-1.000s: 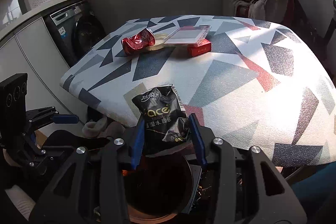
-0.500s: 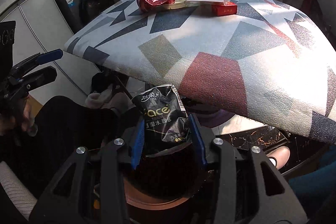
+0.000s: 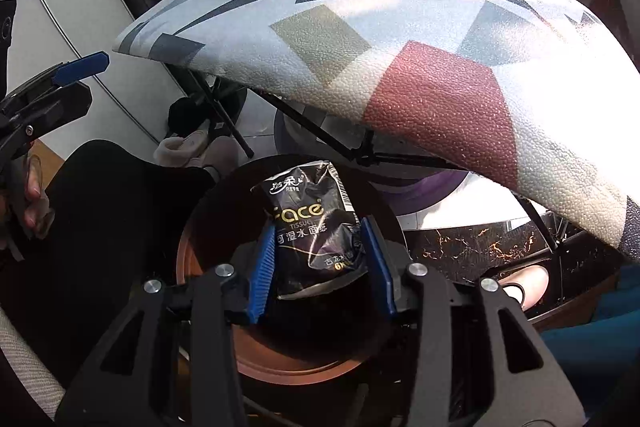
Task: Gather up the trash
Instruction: 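Carry the tissue pack and foam net down over the bin and open both grippers, then raise both grippers from the bin back over the ironing board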
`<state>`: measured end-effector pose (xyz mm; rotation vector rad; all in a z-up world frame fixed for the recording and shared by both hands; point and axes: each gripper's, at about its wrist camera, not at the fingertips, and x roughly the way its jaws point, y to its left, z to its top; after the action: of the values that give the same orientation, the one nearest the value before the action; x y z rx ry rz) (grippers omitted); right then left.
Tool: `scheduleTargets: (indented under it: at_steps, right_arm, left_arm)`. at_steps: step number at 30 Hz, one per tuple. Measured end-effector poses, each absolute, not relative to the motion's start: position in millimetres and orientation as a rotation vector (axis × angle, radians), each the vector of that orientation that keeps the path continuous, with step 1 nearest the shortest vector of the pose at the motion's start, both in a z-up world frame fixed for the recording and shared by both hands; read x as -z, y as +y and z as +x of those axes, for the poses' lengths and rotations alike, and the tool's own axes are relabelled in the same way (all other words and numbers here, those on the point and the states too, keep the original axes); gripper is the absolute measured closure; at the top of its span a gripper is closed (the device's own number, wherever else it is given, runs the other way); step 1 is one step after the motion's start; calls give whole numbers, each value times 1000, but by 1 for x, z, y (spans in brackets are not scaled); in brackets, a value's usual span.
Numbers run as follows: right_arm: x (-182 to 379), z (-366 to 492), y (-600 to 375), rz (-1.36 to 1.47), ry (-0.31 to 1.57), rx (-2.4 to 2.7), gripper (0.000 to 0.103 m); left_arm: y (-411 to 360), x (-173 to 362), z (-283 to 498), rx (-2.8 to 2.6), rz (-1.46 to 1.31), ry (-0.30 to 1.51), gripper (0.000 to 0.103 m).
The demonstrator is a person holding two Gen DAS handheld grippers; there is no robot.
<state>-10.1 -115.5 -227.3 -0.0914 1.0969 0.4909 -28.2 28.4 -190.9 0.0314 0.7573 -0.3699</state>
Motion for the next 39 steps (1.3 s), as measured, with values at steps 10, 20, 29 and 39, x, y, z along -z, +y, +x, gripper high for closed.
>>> scheduleTargets:
  at_steps: [10, 20, 29, 39]
  right_arm:
    - [228, -8, -115, -111, 1099, -450, 6]
    - [209, -9, -121, -130, 1026, -414, 6]
    - [168, 9, -150, -72, 913, -337, 6]
    - [125, 40, -187, -78, 802, -256, 6]
  left_arm:
    - [33, 190, -27, 361, 8, 757, 6]
    - [37, 173, -21, 357, 20, 700, 6]
    - [45, 142, -5, 366, -13, 625, 6]
    - [45, 110, 26, 367, 38, 564, 6]
